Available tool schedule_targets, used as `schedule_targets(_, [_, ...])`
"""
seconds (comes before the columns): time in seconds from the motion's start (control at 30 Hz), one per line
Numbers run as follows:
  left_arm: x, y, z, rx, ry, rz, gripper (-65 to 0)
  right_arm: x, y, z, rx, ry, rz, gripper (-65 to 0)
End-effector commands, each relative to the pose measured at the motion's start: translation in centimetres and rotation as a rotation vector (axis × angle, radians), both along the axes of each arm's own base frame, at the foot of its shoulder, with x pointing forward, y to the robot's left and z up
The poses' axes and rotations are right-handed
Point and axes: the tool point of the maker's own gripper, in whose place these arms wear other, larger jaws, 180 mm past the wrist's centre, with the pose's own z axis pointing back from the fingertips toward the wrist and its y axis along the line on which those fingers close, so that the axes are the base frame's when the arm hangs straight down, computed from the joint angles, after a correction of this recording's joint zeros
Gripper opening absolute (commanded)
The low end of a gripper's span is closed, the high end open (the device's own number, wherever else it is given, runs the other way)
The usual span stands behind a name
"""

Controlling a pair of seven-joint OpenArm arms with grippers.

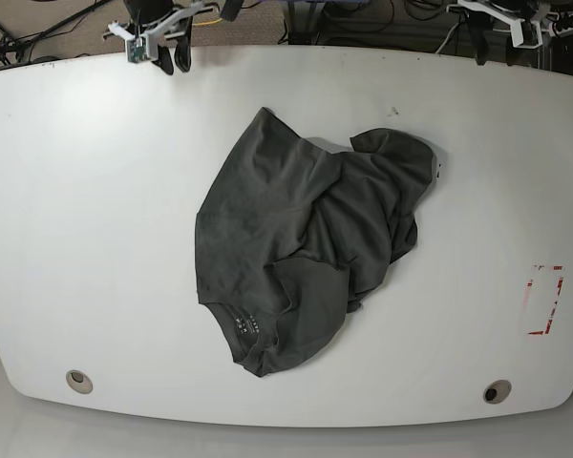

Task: Fold the T-shirt properly
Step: 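Lower the right gripper onto the grey shirt's edge and pinch it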

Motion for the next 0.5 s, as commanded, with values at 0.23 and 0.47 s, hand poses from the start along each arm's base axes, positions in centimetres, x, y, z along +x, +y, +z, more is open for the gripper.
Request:
schedule_targets(0.23, [1.4, 0.0, 1.1, 0.007, -0.062, -0.007, -30.3, 7.4, 1.3, 0.5, -0.046, 0.002, 0.116, -49.9])
schedule_targets(0.47, [2.3, -1.1, 0.8, -0.023, -0.070, -0.025, -29.0, 12.1, 1.2, 1.5, -0.103, 0.020, 0.157, -32.8])
